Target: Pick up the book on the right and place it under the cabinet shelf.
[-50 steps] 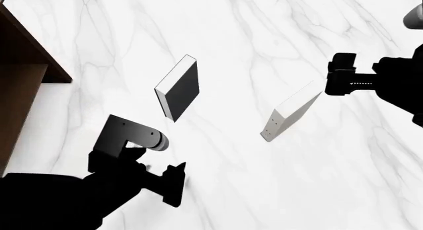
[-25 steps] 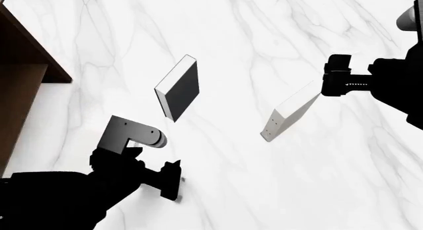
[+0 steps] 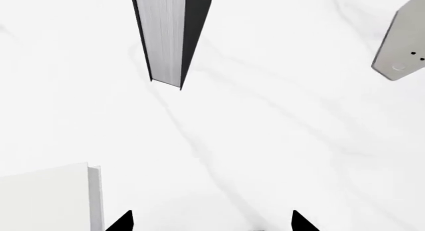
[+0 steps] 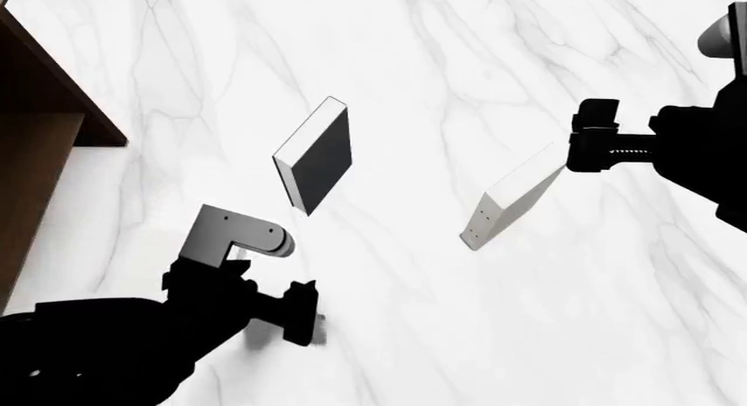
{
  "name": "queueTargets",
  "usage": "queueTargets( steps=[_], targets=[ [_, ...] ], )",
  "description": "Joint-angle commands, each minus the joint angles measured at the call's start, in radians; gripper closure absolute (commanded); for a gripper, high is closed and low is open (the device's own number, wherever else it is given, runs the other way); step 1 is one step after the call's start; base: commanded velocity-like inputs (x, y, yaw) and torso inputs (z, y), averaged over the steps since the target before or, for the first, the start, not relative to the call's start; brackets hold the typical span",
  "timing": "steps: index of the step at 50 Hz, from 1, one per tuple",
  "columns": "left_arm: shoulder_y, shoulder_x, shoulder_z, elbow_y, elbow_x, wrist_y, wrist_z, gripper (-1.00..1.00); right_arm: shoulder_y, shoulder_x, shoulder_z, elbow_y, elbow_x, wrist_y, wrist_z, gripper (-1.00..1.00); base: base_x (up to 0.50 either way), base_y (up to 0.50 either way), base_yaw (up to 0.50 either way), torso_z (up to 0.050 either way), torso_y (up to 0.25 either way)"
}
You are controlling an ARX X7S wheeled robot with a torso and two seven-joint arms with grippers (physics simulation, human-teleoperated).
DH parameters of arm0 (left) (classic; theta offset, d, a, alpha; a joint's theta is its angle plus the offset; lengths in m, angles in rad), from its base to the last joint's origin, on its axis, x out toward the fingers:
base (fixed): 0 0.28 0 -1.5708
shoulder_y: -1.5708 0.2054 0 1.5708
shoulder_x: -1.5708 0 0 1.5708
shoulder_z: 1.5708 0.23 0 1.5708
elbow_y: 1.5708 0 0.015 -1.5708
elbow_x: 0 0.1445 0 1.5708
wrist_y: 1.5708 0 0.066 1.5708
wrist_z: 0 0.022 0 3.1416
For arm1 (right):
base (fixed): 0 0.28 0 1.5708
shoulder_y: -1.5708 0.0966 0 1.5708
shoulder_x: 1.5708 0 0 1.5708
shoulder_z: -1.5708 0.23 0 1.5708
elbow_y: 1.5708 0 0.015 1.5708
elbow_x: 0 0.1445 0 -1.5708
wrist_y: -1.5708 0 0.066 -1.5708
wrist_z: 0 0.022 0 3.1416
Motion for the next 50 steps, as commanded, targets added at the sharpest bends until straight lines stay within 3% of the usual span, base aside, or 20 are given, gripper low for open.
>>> queueTargets(
  steps=[1,50],
  targets=[
    [-0.005,0.003,0.022,-0.033,0.046,0.023,0.036,-1.0,0.002,-0.002,-0.005,0.002,-0.001,-0.002,0.001,-1.0,0.0,0.0,0.0,0.0,0.0],
    [-0.024,0.01,0.113,-0.199,0.206,0.112,0.151,-1.0,-0.005,0.005,-0.015,0.002,-0.002,-0.014,-0.005,-1.0,0.0,0.0,0.0,0.0,0.0]
  ],
)
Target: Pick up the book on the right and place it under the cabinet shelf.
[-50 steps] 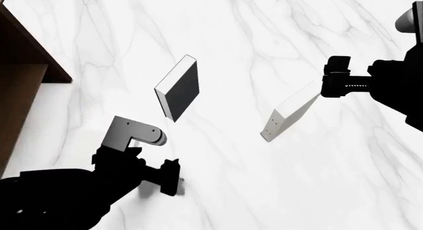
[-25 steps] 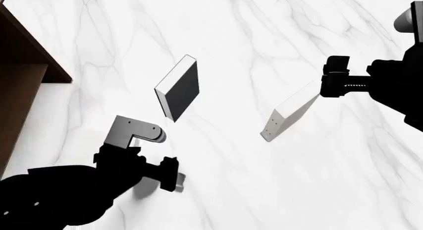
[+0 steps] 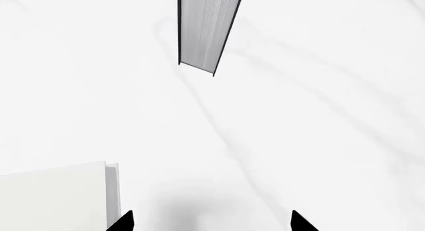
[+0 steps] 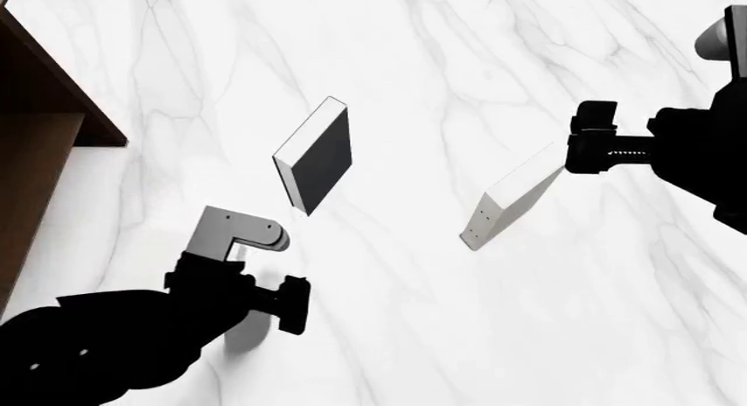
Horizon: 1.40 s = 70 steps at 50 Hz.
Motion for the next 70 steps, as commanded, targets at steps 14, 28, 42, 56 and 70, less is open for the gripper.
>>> queueTargets(
  steps=[14,28,42,56,70],
  targets=[
    [0.0,0.002,0.035,-0.067,0.062,0.036,0.034,-1.0,-0.004,-0.001,-0.007,0.001,-0.004,-0.007,-0.002,-1.0,0.0,0.0,0.0,0.0,0.0],
    [-0.002,-0.02,0.044,-0.068,0.079,0.036,0.031,-1.0,-0.012,0.003,-0.007,-0.002,-0.003,-0.013,-0.007,-1.0,0.0,0.0,0.0,0.0,-0.001],
    [-0.006,-0.057,0.043,-0.085,0.099,0.039,0.029,-1.0,-0.016,-0.001,-0.012,0.001,-0.01,-0.021,-0.015,-1.0,0.0,0.0,0.0,0.0,-0.001],
    [-0.014,-0.068,0.048,-0.114,0.124,0.051,0.031,-1.0,-0.023,0.001,-0.014,-0.002,-0.012,-0.028,-0.018,-1.0,0.0,0.0,0.0,0.0,-0.001],
    [-0.022,-0.085,0.049,-0.135,0.142,0.06,0.034,-1.0,-0.035,0.009,-0.012,-0.009,-0.008,-0.037,-0.018,-1.0,0.0,0.0,0.0,0.0,-0.001]
  ],
)
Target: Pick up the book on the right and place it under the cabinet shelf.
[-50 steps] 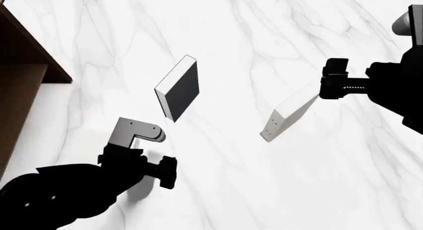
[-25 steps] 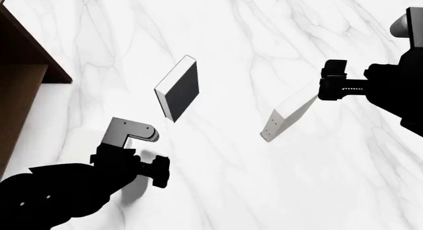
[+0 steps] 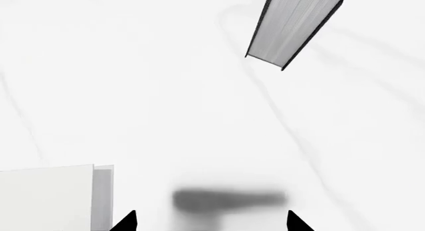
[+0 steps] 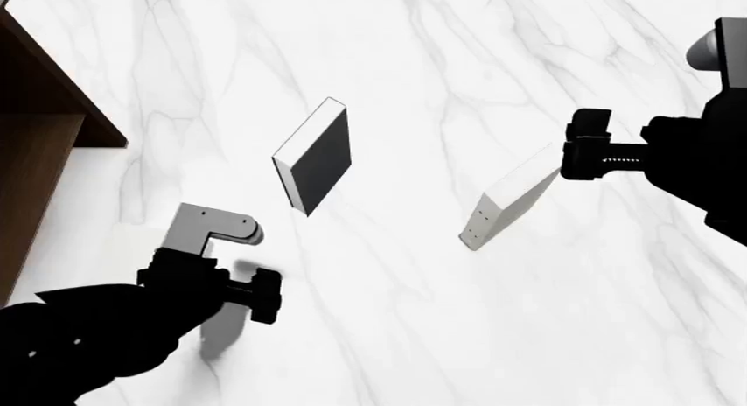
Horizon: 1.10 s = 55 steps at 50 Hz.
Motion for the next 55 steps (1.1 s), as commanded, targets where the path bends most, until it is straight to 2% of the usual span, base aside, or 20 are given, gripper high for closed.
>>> queueTargets(
  steps=[1,55],
  targets=[
    [0.003,-0.027,0.004,-0.036,0.073,-0.004,-0.028,-1.0,-0.008,0.006,0.001,-0.006,0.002,-0.008,-0.001,-1.0,0.0,0.0,0.0,0.0,0.0],
    [-0.055,-0.031,0.046,-0.266,0.21,0.081,0.017,-1.0,-0.014,0.023,-0.009,-0.009,0.012,-0.019,-0.003,-1.0,0.0,0.0,0.0,-0.001,-0.003]
  ],
)
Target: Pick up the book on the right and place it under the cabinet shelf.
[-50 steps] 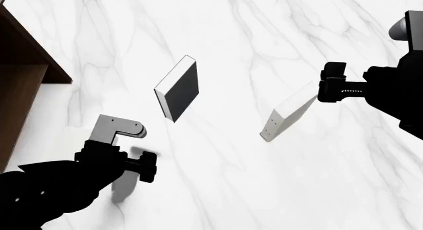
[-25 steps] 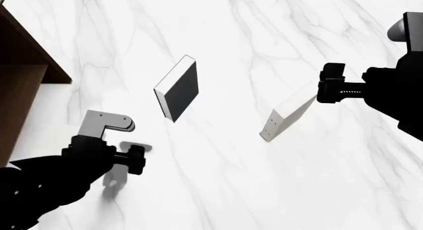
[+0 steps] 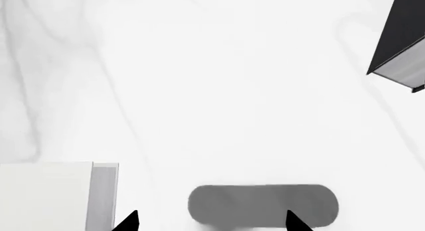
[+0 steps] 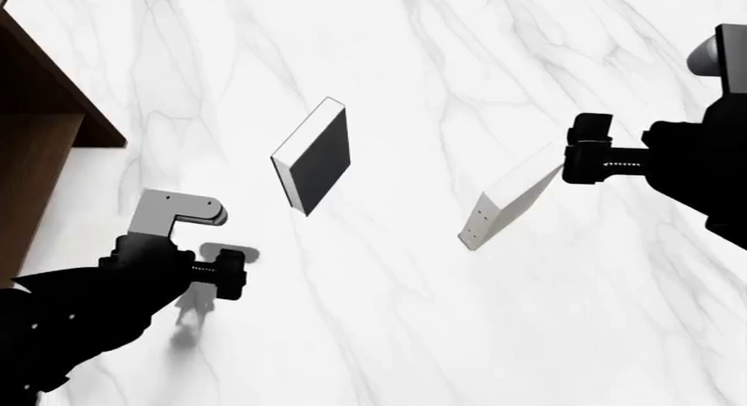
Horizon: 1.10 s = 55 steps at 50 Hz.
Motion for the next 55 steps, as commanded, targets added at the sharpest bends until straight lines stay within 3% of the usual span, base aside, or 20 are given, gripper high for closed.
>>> queueTargets(
  steps=[1,55],
  targets=[
    [0.011,-0.009,0.02,-0.076,0.077,0.005,-0.065,-1.0,-0.001,0.009,0.0,-0.007,0.006,-0.003,0.003,-1.0,0.0,0.0,0.0,0.0,-0.01],
    [-0.008,-0.063,0.006,-0.097,0.087,-0.001,-0.074,-1.0,-0.023,0.017,-0.007,-0.013,0.004,-0.028,-0.005,-1.0,0.0,0.0,0.0,-0.001,-0.003]
  ],
)
